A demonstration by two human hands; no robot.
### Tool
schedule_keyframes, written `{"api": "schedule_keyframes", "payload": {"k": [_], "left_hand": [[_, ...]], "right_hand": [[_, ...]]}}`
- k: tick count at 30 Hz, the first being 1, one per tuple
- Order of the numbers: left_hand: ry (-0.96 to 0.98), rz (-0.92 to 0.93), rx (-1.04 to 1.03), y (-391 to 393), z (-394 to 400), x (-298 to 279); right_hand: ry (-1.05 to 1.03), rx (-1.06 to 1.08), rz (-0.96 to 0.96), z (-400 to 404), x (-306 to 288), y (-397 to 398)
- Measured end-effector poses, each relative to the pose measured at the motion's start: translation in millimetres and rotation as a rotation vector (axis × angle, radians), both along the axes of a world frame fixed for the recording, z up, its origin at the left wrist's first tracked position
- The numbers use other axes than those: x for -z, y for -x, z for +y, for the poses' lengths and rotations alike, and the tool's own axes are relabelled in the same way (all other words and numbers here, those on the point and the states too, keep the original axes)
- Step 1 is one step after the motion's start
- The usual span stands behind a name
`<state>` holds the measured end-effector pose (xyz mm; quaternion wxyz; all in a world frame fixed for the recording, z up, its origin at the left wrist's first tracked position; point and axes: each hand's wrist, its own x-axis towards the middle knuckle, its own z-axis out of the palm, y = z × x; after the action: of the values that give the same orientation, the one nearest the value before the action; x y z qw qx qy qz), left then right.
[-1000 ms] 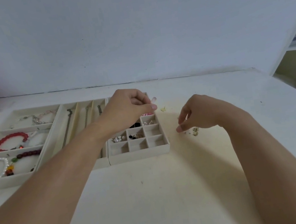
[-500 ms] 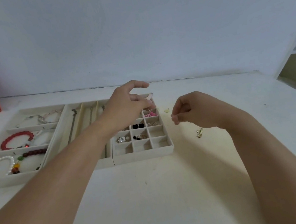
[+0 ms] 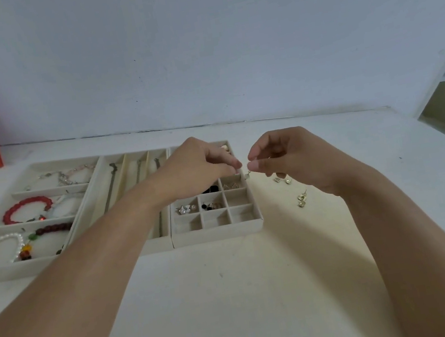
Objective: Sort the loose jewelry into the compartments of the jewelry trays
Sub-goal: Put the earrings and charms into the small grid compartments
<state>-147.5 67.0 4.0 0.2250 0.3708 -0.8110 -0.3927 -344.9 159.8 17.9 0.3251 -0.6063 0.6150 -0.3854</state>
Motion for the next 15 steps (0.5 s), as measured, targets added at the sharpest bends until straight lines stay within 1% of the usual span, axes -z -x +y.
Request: {"api": "schedule_keyframes", "payload": {"k": [4, 10, 15], "left_hand": [[0.022, -0.052, 0.06, -1.6, 1.2, 0.9], [0.024, -0.049, 0.106, -0.9, 5.3, 0.7], [0.047, -0.057, 0.082, 0.4, 3.3, 3.0]], "right_hand": [[0.012, 0.02, -0.079, -0.3, -0.4, 1.0], [-0.002, 0.026, -0.114, -2.2, 1.2, 1.2], [-0.023, 0.018, -0.068, -2.7, 1.2, 2.2]]}}
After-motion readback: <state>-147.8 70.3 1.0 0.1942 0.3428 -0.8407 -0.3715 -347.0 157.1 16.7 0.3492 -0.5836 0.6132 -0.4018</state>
